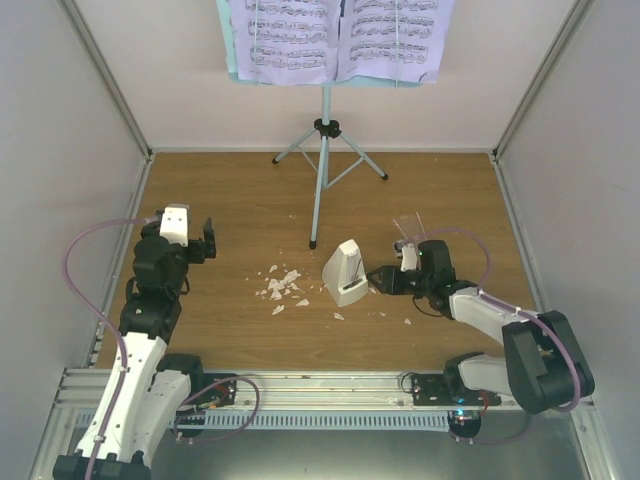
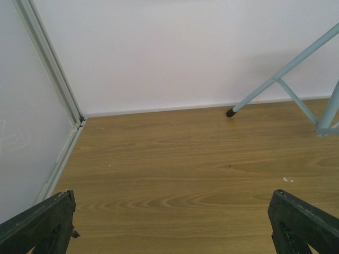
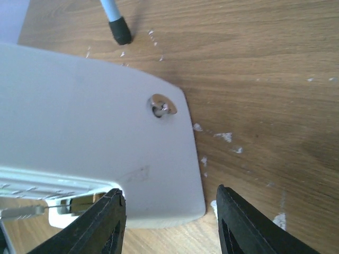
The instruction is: Pack up the instrument practice props
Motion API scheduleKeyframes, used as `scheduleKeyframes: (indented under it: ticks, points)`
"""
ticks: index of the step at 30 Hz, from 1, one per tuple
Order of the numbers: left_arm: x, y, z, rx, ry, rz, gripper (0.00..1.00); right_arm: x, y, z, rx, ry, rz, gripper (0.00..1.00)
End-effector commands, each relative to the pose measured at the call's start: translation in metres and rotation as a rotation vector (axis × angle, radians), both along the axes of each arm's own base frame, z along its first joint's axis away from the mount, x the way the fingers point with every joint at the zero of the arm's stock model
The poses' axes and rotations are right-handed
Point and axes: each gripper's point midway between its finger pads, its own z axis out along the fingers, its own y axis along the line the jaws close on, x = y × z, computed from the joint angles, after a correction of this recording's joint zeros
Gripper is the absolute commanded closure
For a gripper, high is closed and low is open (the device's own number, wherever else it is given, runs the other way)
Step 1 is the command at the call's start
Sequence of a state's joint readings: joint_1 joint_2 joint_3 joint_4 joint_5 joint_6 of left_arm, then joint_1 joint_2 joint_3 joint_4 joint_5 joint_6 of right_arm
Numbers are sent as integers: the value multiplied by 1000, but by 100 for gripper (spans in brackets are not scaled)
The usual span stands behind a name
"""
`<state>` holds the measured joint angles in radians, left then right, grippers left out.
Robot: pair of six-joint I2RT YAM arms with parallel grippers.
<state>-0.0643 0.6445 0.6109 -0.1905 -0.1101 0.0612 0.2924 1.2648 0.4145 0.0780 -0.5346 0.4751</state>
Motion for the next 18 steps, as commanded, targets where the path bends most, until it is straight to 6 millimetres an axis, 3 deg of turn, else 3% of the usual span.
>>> scheduleKeyframes:
  ticks: [1, 9, 14, 18]
  points:
    - [2, 2, 10, 29, -55, 10, 1, -9, 13, 8, 48, -49, 94, 52]
    - [3, 4, -1, 33, -21, 25, 1, -19, 31, 17, 111, -38, 158, 53]
    - [10, 2, -7, 33, 9, 16, 1, -20, 41, 36, 145, -114, 239, 55]
    - [10, -1, -5, 22, 1, -2, 1, -17, 36, 37, 89, -148, 246, 47]
